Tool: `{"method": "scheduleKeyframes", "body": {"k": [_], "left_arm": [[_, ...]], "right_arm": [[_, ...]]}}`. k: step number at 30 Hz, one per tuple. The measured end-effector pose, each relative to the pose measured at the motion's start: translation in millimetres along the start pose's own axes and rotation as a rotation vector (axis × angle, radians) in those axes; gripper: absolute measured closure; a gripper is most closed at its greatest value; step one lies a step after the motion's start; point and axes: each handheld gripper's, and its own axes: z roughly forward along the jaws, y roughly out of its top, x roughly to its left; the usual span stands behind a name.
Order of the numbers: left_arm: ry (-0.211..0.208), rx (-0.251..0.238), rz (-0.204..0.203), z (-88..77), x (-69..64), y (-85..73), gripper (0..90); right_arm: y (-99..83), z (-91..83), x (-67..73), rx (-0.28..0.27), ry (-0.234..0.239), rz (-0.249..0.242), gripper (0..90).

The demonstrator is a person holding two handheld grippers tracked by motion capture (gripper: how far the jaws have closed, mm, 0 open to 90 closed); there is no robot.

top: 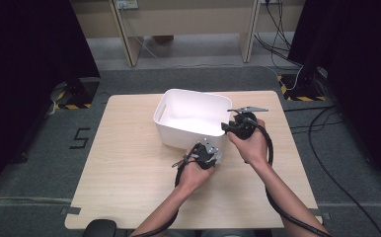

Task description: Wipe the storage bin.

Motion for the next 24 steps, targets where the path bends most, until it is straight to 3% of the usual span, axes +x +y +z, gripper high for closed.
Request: {"method": "scheduleKeyframes", "body": {"k": [24], "left_arm": [[0.000,-0.053,0.008,-18.2,-3.0,13.2,72.9]], "right_arm": [[0.0,0.1,-0.4,-0.001,-0.001,0.000,64.8]]}}
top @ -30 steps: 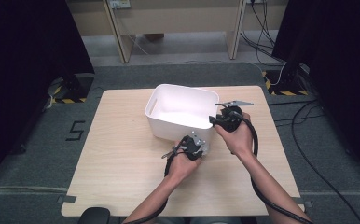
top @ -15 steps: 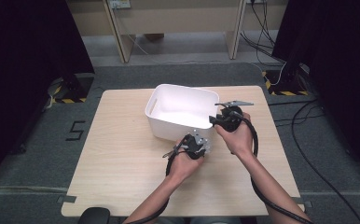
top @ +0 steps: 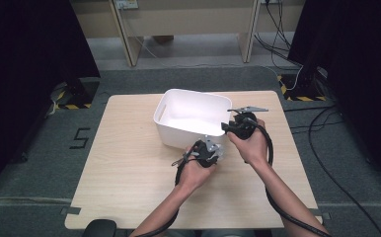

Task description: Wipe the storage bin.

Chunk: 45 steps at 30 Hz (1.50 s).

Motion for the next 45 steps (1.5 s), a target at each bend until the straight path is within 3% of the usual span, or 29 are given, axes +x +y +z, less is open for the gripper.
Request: {"method": "scheduleKeyframes", "body": {"k": [19,31,39,45], "left_arm": [[-0.011,-0.045,-0.005,-15.0,-2.1,13.0,72.9],[-0.014,-0.087,0.021,-25.5,-6.2,27.5,72.9],[-0.009,-0.078,0.051,-27.8,-7.2,22.5,72.8],[0.000,-0.089,0.051,-50.8,3.0,7.8,72.9]], "right_arm": [[0.2,0.1,-0.1,0.001,0.000,0.001,64.7],[0.4,0.2,-0.2,0.003,0.003,0.009,64.3],[0.5,0.3,-0.1,0.005,0.004,0.015,64.2],[1.4,0.8,-1.3,0.011,0.007,0.024,61.9]]}}
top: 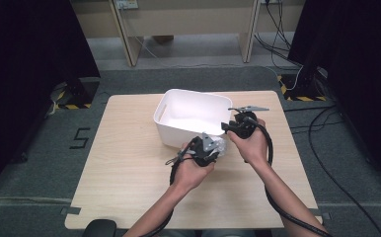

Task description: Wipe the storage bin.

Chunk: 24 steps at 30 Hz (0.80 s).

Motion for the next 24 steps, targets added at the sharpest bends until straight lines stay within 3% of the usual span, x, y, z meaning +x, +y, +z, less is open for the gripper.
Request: {"method": "scheduleKeyframes", "body": {"k": [5,12,18,24], "left_arm": [[0.037,-0.024,-0.051,-37.1,25.3,-24.0,72.9],[0.172,-0.045,-0.145,-93.4,78.0,-58.6,72.9],[0.280,-0.015,-0.227,-111.4,123.4,-84.5,72.8],[0.330,-0.013,-0.297,-115.0,155.3,-94.0,72.8]], "right_arm": [[0.8,1.8,1.2,0.010,0.001,0.006,58.2],[4.5,7.0,-1.0,0.038,-0.012,0.028,59.2],[8.2,7.1,-1.1,0.062,-0.016,0.027,63.5],[16.4,5.3,-2.8,0.095,0.011,-0.021,78.4]]}}
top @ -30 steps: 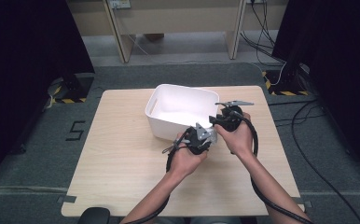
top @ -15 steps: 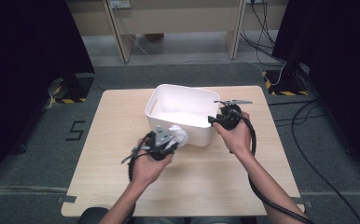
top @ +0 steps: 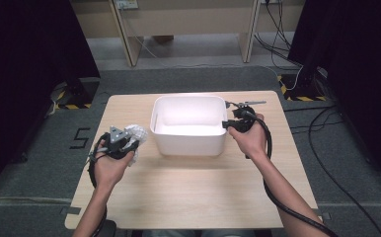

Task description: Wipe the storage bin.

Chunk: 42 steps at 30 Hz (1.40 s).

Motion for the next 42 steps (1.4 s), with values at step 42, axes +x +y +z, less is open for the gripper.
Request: {"method": "scheduleKeyframes", "body": {"k": [42], "left_arm": [[-0.077,0.057,0.134,19.5,-68.3,-8.7,72.8]], "right_arm": [[6.0,22.8,8.9,0.043,0.038,0.095,84.5]]}}
